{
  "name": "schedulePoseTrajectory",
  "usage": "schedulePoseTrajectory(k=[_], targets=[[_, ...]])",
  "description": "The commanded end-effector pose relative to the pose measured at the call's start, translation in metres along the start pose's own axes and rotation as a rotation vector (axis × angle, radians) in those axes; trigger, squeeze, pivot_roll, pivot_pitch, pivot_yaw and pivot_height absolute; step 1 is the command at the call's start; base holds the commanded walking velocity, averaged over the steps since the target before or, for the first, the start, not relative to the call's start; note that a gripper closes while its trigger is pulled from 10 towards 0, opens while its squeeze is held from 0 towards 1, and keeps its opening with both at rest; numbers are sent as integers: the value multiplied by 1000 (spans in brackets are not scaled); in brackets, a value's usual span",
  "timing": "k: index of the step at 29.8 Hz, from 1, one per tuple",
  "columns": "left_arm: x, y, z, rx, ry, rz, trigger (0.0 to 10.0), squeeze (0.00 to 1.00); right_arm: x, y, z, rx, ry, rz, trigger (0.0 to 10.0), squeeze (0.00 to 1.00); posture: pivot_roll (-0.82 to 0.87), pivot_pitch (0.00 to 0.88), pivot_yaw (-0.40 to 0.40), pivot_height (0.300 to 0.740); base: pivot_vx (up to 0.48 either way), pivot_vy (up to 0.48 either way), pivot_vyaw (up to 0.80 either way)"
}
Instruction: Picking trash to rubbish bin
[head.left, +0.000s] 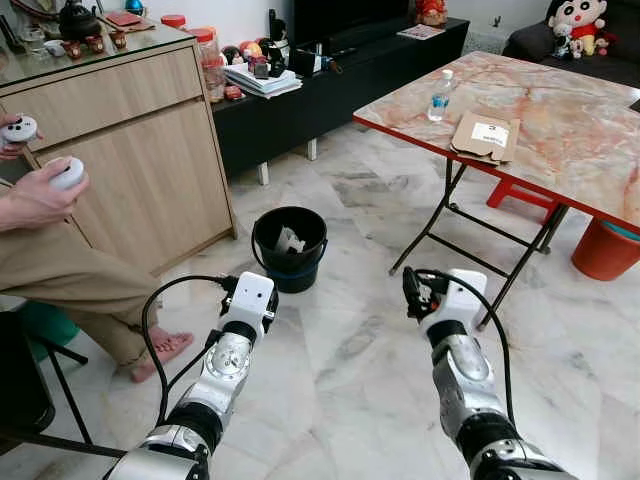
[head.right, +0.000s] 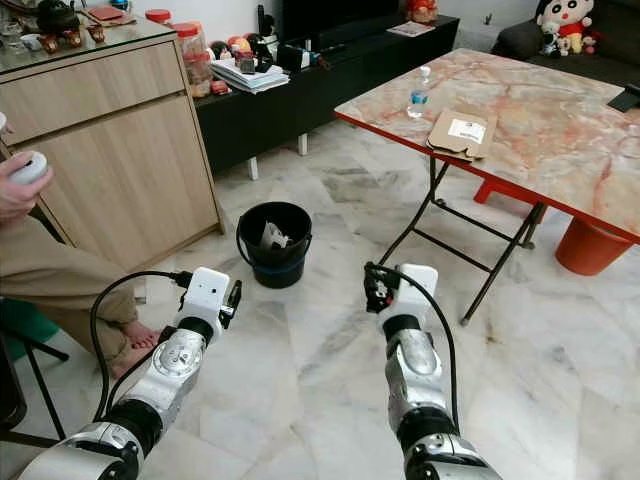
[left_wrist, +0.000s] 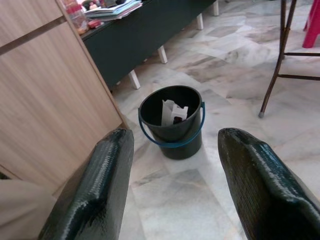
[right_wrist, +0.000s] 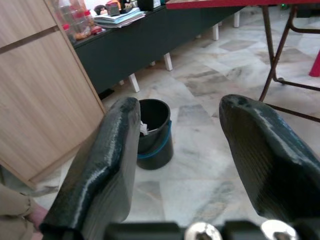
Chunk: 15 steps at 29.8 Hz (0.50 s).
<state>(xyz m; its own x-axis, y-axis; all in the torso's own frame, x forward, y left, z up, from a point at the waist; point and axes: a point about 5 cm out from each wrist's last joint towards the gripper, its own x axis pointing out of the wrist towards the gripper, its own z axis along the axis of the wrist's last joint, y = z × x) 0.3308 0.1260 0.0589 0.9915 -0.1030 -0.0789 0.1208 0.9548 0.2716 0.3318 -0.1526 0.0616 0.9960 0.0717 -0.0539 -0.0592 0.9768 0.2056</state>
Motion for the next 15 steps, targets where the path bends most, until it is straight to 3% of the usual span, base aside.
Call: schedulePoseTrajectory(k=[1,6,15], targets=[[3,1,4,-1,-8,11,10000,0,6,5,8,2,-17,13,10000,0,117,0,-39,740,0,0,0],[3,0,5,-7,-11,19,10000,0,9,6,10,-10,-7,18,10000,0,117,0,-51,740,0,0,0],[4,4,6,-23,-12,51,10000,0,7,8,6,-14,8,41,10000,0,114,0,-75,740,53,0,-724]])
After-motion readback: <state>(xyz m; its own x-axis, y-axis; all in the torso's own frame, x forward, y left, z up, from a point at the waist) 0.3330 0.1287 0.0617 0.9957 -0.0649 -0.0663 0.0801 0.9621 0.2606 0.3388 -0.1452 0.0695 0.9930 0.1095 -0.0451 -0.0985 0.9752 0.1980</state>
